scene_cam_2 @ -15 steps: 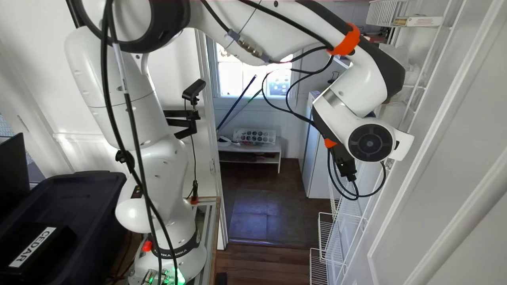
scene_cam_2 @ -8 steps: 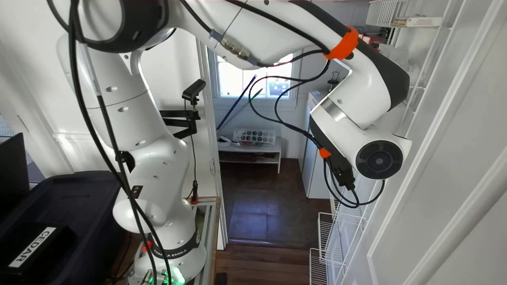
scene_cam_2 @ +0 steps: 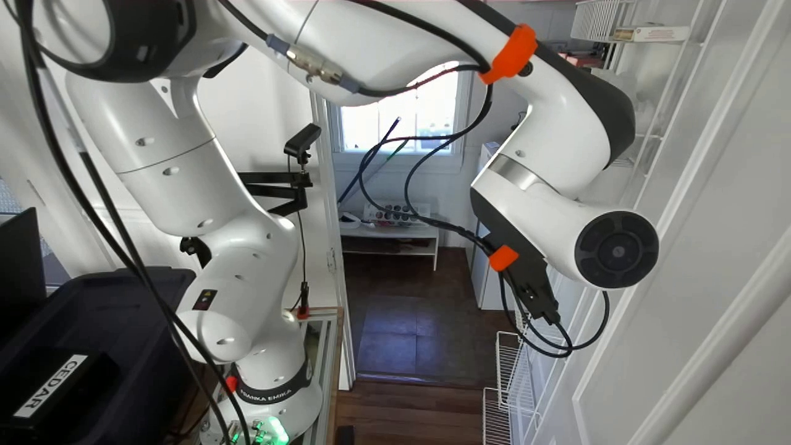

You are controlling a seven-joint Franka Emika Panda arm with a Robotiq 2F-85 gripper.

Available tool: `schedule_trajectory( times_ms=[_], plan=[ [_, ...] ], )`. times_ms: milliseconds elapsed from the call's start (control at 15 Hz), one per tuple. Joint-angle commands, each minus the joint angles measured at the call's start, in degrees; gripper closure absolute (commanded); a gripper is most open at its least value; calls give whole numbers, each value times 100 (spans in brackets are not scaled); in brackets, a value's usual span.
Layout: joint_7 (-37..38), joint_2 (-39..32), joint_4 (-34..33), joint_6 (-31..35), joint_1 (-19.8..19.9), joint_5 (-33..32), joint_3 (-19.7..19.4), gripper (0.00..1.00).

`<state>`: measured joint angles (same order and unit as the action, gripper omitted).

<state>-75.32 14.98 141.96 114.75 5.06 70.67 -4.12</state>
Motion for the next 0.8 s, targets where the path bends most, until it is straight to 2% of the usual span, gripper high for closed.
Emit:
schedule_trajectory(
  times_ms=[0,333,733],
  plan=[
    [312,227,246,271,136,-862,42,99],
    [848,13,503,1505,-9,-1483,236,99],
    [1643,-853,552,2893,-508,-1223,550,99]
  ],
)
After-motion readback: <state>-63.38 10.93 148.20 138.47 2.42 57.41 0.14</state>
